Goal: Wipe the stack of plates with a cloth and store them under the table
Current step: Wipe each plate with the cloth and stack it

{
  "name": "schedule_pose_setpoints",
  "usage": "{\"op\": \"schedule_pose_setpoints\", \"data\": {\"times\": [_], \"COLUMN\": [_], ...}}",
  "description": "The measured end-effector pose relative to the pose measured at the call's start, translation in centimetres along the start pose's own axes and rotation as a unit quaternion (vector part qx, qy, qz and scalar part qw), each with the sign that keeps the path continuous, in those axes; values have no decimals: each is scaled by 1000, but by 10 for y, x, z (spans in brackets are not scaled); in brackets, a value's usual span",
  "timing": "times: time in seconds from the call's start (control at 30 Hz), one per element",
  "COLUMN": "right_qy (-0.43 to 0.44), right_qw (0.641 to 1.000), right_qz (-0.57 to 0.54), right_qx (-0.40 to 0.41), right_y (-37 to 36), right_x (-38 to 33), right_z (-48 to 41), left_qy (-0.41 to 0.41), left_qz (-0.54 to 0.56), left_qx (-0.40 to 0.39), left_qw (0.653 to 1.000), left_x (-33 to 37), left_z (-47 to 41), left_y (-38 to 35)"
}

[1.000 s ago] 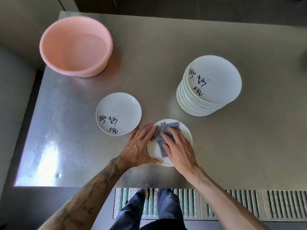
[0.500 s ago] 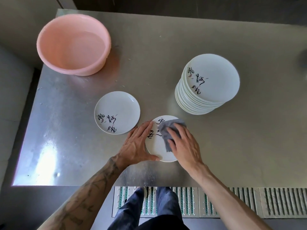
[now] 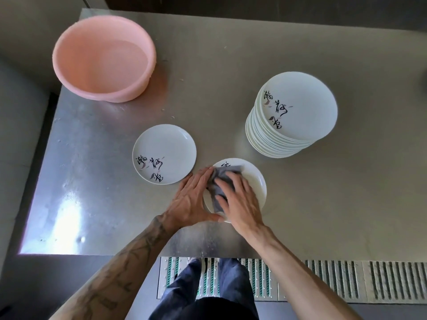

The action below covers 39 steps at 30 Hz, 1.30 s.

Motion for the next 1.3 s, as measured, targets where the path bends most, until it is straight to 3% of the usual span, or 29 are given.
{"op": "schedule_pose_setpoints", "data": {"times": [0.13,0.3,0.67,0.8,1.0,1.2,1.3], "right_qy": [74,-22,88,9,-32,104,53], "right_qw": [997,997,992,992,994,994,997], "right_qz": [26,61,88,110,75,39,63], "right_qx": [-5,36,-5,59,69,12,11], "right_y": [7,30,3,24,17,-5,14], "right_x": [3,45,19,47,33,-5,17], "right_z": [19,34,3,10,7,9,-6], "left_qy": [2,9,4,10,14,0,9], "left_qz": [-5,-10,-11,-20,-14,-5,-5], "left_qx": [-7,-26,-15,-30,-24,11,-14], "left_qw": [1000,1000,1000,999,1000,1000,1000], "left_x": [-2,-6,-2,-3,-3,1,-1], "left_z": [1,0,1,1,1,2,1], "left_y": [-2,-6,-2,-4,-2,2,0]}}
Point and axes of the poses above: each hand's wrist, its own z-axis away from the middle knuckle, its own y-axis out of the back of the hand, x = y × z, the point moved 7 cm from there along -z, towards the middle knuckle, and after that the axes turned 6 degrees about -z, right-handed, at the moved point
